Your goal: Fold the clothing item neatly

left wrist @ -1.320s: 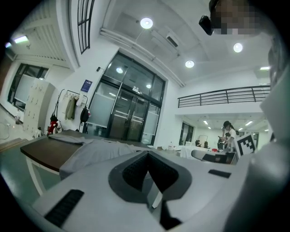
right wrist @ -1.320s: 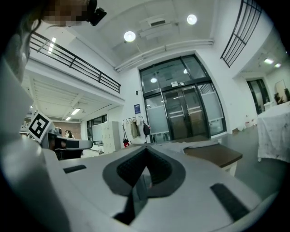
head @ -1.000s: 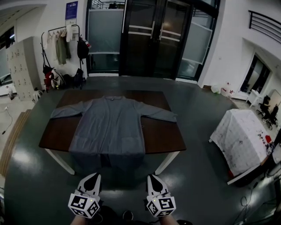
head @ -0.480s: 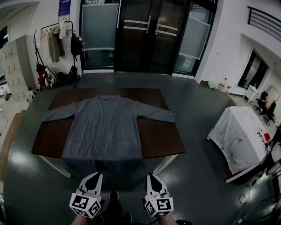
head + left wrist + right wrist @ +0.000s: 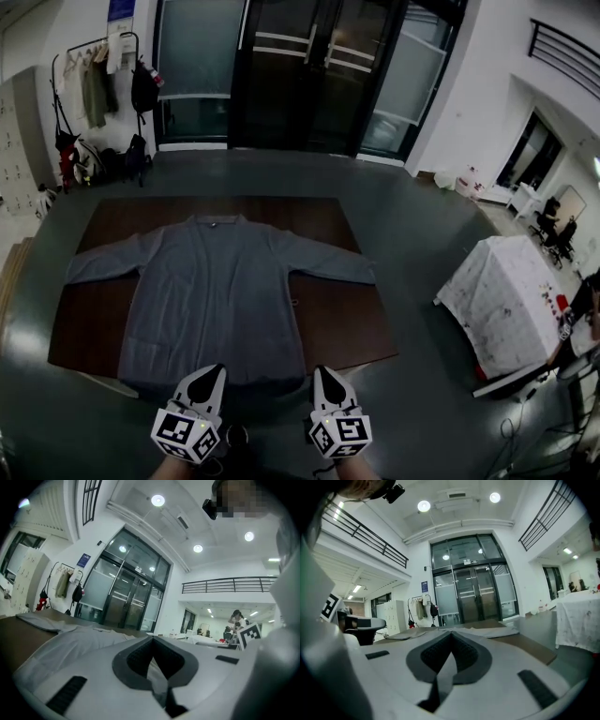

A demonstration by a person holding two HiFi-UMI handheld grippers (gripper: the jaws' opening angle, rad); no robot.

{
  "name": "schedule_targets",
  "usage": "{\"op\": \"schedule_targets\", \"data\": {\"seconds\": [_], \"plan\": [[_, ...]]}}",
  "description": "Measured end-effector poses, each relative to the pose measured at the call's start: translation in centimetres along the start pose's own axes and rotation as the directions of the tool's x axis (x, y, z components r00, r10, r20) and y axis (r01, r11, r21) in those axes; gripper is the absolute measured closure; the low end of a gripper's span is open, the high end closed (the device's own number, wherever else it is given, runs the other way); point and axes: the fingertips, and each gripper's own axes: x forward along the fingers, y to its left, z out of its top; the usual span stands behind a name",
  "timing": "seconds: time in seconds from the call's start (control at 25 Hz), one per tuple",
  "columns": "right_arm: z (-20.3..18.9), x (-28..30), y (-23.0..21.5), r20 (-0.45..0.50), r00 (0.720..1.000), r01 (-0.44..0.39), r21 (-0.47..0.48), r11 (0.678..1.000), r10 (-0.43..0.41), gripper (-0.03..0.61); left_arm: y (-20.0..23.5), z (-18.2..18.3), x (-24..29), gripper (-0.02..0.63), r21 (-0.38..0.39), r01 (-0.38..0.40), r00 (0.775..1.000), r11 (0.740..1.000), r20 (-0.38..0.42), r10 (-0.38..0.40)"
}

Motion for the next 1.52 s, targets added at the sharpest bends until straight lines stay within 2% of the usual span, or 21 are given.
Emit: {"op": "schedule_targets", "data": {"seconds": [0.2, 0.48, 0.8, 1.08, 1.52], "plan": [[-0.2, 4.4, -0.3, -0.029, 0.999, 0.031, -0.007, 1.000, -0.031, 0.591, 2.9, 0.6, 3.2, 0.606, -0.013, 0.036, 0.999, 0.999, -0.001, -0.036], [0.0, 8.1, -1.7, -0.034, 0.995, 0.097, 0.021, 0.995, -0.096, 0.591, 5.4, 0.7, 6.5, 0.606, -0.005, 0.076, 0.996, 0.997, -0.045, -0.076], [-0.1, 10.6, -4.7, -0.051, 0.994, 0.100, 0.039, 0.994, -0.098, 0.591, 5.7, 1.4, 9.8, 0.606, -0.025, 0.051, 0.998, 0.998, -0.043, -0.052], [1.4, 14.3, -10.7, -0.055, 0.997, 0.050, 0.037, 0.998, -0.048, 0.591, 3.2, 1.4, 15.7, 0.606, 0.005, 0.011, 0.999, 1.000, -0.041, -0.011], [4.0, 19.8, -25.5, -0.050, 0.997, 0.059, 0.050, 0.997, -0.056, 0.591, -1.9, 1.1, 26.9, 0.606, 0.021, -0.061, 0.998, 0.998, -0.035, 0.061]]}}
